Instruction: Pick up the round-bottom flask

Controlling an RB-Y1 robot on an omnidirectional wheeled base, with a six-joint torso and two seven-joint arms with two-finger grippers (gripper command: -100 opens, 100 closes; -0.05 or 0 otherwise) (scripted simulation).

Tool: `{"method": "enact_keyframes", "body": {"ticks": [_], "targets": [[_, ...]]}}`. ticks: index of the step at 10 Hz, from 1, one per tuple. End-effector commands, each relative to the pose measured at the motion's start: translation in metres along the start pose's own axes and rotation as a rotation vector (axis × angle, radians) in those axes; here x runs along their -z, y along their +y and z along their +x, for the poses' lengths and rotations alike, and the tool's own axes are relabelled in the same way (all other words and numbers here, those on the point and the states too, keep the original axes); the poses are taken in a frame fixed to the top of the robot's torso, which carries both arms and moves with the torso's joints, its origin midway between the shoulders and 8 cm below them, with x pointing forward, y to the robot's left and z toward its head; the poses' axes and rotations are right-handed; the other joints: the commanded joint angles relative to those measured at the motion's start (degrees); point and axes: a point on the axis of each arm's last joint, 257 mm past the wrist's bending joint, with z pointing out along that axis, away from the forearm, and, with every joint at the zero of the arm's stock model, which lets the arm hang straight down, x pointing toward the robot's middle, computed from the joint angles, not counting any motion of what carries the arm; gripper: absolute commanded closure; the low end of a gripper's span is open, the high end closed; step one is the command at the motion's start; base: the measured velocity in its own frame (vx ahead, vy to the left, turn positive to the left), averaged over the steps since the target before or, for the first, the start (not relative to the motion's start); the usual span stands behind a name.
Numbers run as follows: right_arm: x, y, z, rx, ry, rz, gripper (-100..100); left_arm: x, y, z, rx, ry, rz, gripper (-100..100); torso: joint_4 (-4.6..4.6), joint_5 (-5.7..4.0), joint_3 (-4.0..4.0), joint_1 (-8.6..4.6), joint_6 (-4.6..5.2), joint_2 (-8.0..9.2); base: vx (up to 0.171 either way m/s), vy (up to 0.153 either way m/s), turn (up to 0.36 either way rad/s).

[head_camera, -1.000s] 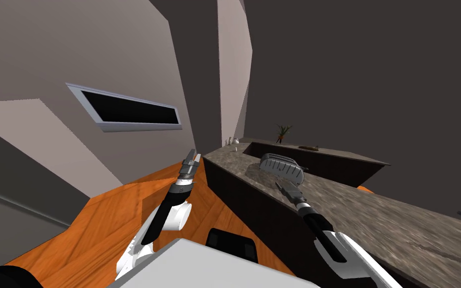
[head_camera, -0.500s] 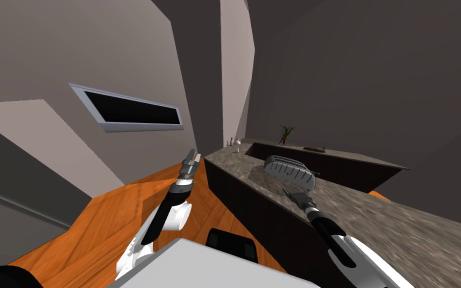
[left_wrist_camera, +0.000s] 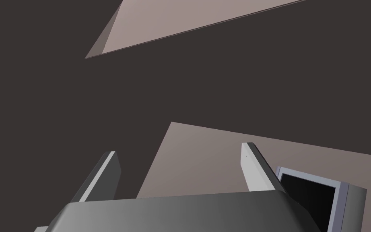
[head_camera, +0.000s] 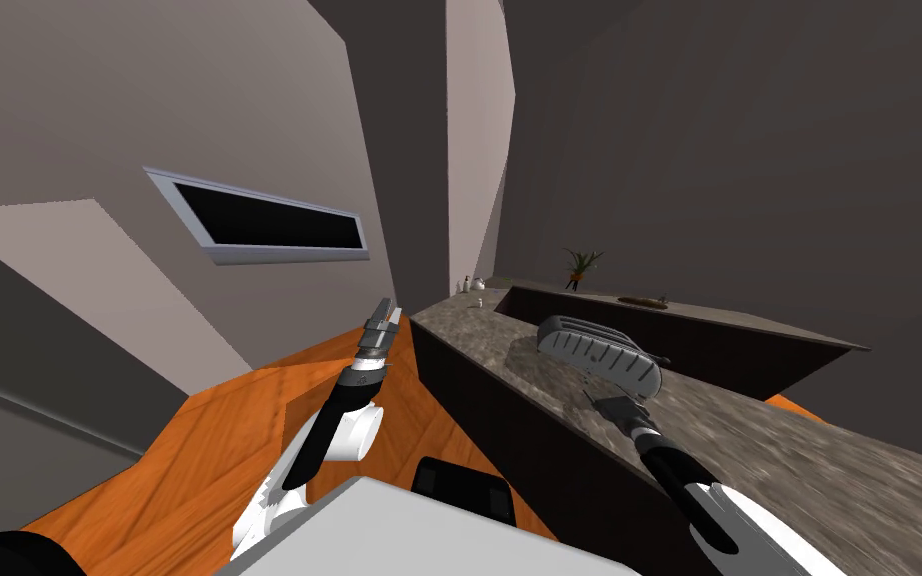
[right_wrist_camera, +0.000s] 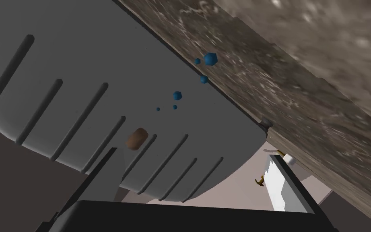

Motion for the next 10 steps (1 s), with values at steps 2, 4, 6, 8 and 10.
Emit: {"method": "enact_keyframes", "body": {"ticks": [2,4,6,8,10], "targets": [[0.004,-0.023,0.032,0.105,0.072,0.029,-100,0.000,0.000,0.000,0.000,0.000,0.000,0,-0.01,0.01,-0.02,0.01,0.01,-0.03,0.126,0.054,0.038],[0.008,-0.046,0.054,0.196,0.128,0.053,-100,0.000,0.000,0.000,0.000,0.000,0.000,0,0.00,-0.01,0.01,-0.05,0.00,0.03,0.108,0.043,0.051],[0.010,-0.051,0.056,0.207,0.133,0.054,-100,0.000,0.000,0.000,0.000,0.000,0.000,0,-0.02,0.00,-0.06,-0.02,0.00,-0.11,0.108,0.037,0.034],[0.005,-0.054,0.060,0.201,0.153,0.080,-100,0.000,0.000,0.000,0.000,0.000,0.000,0,0.06,-0.03,0.16,-0.16,0.02,0.30,-0.010,-0.022,0.083],[0.006,-0.054,0.059,0.205,0.145,0.071,100,0.000,0.000,0.000,0.000,0.000,0.000,0,0.11,-0.07,0.29,-0.31,0.05,0.51,-0.012,-0.015,0.030]]}}
